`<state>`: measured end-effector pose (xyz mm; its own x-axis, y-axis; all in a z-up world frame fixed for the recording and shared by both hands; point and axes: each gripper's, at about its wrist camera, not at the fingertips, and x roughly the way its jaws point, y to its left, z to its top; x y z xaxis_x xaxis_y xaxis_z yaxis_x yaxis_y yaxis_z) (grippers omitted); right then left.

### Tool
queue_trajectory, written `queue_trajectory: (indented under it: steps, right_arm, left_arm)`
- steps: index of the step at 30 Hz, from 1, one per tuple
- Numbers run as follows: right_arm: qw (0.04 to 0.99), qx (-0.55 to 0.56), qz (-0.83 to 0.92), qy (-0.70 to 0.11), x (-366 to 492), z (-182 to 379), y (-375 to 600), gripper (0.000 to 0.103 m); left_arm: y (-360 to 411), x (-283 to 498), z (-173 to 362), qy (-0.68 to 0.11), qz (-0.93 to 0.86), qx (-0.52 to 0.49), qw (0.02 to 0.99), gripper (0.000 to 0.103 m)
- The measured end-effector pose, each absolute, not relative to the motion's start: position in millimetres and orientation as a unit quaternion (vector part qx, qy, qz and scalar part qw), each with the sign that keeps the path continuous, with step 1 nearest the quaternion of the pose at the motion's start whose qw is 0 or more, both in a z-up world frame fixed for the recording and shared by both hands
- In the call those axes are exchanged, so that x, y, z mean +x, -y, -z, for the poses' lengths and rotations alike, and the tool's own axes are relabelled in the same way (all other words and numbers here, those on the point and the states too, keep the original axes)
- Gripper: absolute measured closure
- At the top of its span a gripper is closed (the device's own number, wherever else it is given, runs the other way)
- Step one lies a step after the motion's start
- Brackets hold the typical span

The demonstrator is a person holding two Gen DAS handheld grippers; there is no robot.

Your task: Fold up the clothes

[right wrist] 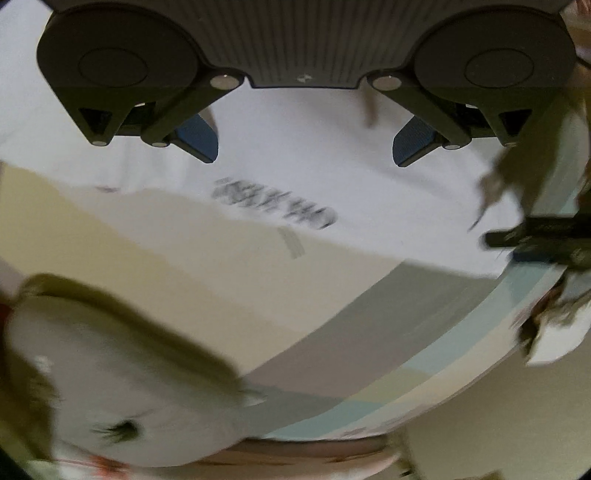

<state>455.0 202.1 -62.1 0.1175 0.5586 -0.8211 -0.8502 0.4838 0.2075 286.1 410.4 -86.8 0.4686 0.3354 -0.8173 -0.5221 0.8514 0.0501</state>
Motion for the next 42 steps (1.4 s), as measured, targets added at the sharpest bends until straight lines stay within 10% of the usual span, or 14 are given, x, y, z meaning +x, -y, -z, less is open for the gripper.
queue_trajectory:
  steps: [28, 42]
  right_arm:
    - [0.811, -0.207, -0.361, -0.411, 523.9, 77.8, -187.5, 0.000]
    - [0.830, -0.275, -0.263, -0.408, 418.2, 70.6, -101.1, 0.000]
  left_arm:
    - [-433.3, 278.2, 86.2, -0.445, -0.306, -0.103, 0.836, 0.028]
    - [-356.1, 302.7, 77.1, -0.423, -0.222, -0.054, 0.877, 0.026]
